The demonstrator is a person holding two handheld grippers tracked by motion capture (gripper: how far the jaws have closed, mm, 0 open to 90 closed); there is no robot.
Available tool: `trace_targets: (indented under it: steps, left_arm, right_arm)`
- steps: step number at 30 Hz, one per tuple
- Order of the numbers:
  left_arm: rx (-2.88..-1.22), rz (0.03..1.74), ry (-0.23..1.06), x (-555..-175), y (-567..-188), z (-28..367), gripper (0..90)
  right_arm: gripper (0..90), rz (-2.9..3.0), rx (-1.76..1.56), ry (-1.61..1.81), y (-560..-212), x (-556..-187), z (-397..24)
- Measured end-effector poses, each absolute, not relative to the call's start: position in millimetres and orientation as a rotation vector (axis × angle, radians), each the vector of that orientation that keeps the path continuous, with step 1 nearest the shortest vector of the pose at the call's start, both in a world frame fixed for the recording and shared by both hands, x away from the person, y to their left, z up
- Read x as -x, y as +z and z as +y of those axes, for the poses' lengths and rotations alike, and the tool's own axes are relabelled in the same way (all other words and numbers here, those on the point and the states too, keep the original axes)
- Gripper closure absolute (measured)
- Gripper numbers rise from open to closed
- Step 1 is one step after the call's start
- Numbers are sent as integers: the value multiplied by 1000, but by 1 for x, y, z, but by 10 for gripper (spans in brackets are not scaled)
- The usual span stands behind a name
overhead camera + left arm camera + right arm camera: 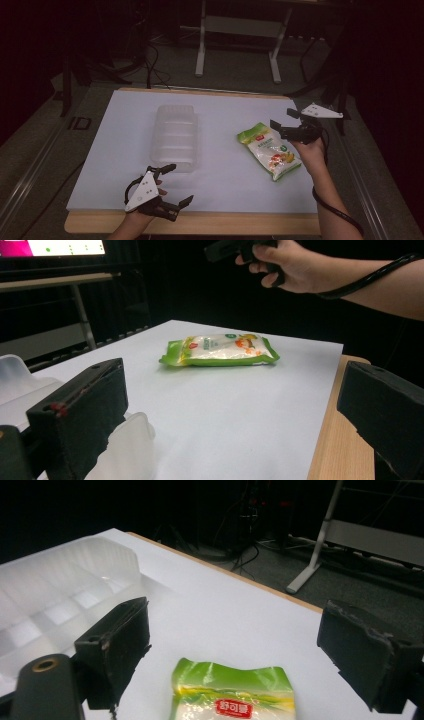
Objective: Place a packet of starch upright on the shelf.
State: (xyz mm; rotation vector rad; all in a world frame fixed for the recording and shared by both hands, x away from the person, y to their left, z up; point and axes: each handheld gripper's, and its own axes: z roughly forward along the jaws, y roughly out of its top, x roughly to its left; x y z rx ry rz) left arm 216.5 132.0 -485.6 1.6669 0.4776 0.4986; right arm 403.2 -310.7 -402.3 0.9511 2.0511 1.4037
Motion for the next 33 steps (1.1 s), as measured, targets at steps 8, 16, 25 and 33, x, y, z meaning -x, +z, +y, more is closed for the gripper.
trace_targets:
  steps: [8,16,25,33]
  left_arm:
    - [-1671,478,495,-216,-486,131,1]
    - [-1673,486,501,-213,-486,133,1]
    - [-1667,497,488,-209,-487,133,1]
    - [-1670,509,482,-209,-489,134,1]
  right_arm:
    - [155,2098,-999,1391,-432,-426,-316]
    - [224,2074,-1097,1330,-457,-445,-325]
    - [301,2133,-1155,1287,-481,-461,-331]
    - [311,2185,-1207,1241,-503,-473,-334]
